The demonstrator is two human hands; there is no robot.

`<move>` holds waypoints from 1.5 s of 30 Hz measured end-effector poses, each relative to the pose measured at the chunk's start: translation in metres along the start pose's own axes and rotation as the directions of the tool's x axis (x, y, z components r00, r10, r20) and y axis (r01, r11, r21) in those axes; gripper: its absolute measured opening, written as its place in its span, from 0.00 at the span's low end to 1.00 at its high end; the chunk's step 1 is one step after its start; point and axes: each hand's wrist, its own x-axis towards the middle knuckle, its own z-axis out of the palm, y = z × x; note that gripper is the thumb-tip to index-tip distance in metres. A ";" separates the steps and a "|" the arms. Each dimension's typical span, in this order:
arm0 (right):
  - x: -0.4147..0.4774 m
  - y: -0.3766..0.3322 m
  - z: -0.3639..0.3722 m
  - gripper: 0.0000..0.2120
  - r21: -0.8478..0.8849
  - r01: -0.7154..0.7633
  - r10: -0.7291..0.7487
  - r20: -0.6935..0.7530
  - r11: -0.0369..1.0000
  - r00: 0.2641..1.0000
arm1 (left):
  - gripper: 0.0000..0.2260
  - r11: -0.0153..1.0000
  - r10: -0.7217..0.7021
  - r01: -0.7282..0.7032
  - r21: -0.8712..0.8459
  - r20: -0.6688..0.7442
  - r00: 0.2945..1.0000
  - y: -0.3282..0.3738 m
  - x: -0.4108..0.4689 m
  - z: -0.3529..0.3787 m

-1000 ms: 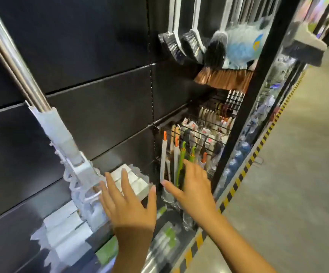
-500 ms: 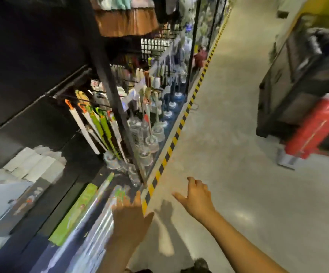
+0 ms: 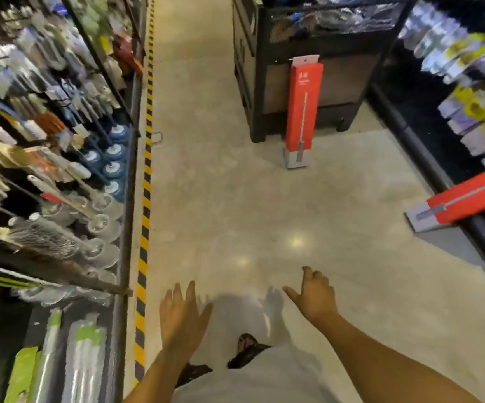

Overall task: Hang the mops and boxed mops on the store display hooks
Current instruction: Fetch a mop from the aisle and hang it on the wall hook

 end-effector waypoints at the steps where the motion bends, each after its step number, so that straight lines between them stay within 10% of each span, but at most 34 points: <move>1: -0.001 0.010 -0.002 0.35 0.032 -0.030 0.031 -0.019 0.999 0.999 | 0.32 0.999 0.027 -0.027 0.039 0.003 1.000 0.009 0.004 0.000; 12: -0.046 0.087 0.022 0.35 0.303 -0.428 0.434 0.048 0.852 0.899 | 0.31 0.866 0.366 -0.416 0.276 0.214 0.906 0.089 0.060 0.017; 22: -0.015 0.071 0.002 0.37 0.573 -0.586 0.663 0.096 0.573 0.743 | 0.36 0.495 0.696 -0.826 0.268 0.447 0.562 0.200 0.168 0.018; 27: -0.022 0.075 -0.002 0.58 0.548 -0.560 0.646 0.047 0.621 0.762 | 0.40 0.350 0.712 -0.871 0.346 0.506 0.487 0.257 0.163 0.017; 35: -0.112 0.145 0.045 0.39 0.787 -0.615 0.878 0.327 -0.048 0.349 | 0.37 0.038 0.730 -0.957 0.288 0.646 0.223 0.333 0.071 0.072; 45: -0.257 0.267 0.103 0.38 0.735 -0.671 0.905 0.345 -0.096 0.249 | 0.42 -0.150 0.665 -0.886 0.439 0.708 0.238 0.429 -0.106 0.139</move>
